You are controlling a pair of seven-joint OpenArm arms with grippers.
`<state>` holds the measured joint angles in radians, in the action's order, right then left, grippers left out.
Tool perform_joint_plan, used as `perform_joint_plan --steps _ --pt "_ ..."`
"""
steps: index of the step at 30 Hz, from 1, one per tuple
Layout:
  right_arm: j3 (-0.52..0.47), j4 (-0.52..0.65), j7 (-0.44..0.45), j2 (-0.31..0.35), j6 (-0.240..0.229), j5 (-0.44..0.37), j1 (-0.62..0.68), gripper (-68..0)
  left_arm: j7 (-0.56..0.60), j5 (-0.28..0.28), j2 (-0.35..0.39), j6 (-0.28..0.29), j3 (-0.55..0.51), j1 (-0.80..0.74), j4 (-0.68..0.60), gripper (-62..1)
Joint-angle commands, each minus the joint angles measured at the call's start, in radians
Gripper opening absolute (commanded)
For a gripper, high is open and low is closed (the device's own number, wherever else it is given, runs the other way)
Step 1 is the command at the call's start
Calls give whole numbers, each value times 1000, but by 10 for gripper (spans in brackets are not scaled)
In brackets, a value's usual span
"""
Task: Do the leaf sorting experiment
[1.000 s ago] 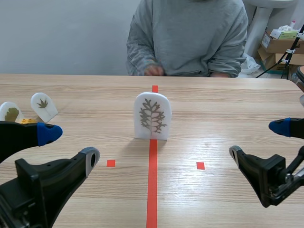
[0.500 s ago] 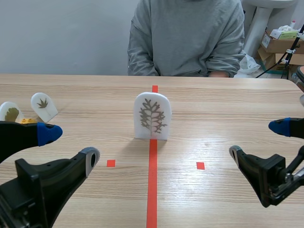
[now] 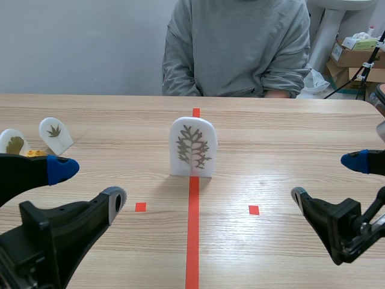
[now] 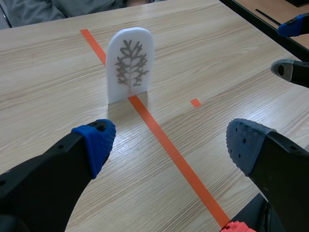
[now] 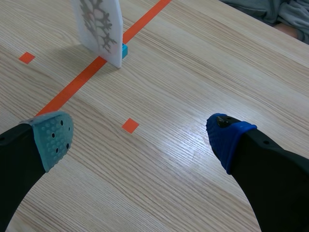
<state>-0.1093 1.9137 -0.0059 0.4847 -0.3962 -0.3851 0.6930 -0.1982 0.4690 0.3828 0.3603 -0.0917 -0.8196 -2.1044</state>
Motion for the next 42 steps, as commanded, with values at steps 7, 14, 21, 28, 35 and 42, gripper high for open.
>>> perform_joint_plan --steps 7,14,21,28,35,42 --pt "-7 13 8 3 8 -6 -9 -111 14 6 -3 2 1 3 -3 -112" --pt "-7 13 -28 3 8 -7 -13 -111 14 6 -3 2 1 3 -3 -112" --pt "-7 13 -40 3 13 -2 -29 -111 14 6 -3 2 1 3 -3 -112" --pt "-7 13 -82 2 15 20 -31 -111 14 6 -3 2 1 3 -3 -112" --pt "-7 -3 -215 3 7 50 -129 -111 14 6 -3 2 1 3 -3 -112" --pt "75 -180 -232 83 -108 60 -376 -111 13 -56 -3 2 1 3 -2 -112"
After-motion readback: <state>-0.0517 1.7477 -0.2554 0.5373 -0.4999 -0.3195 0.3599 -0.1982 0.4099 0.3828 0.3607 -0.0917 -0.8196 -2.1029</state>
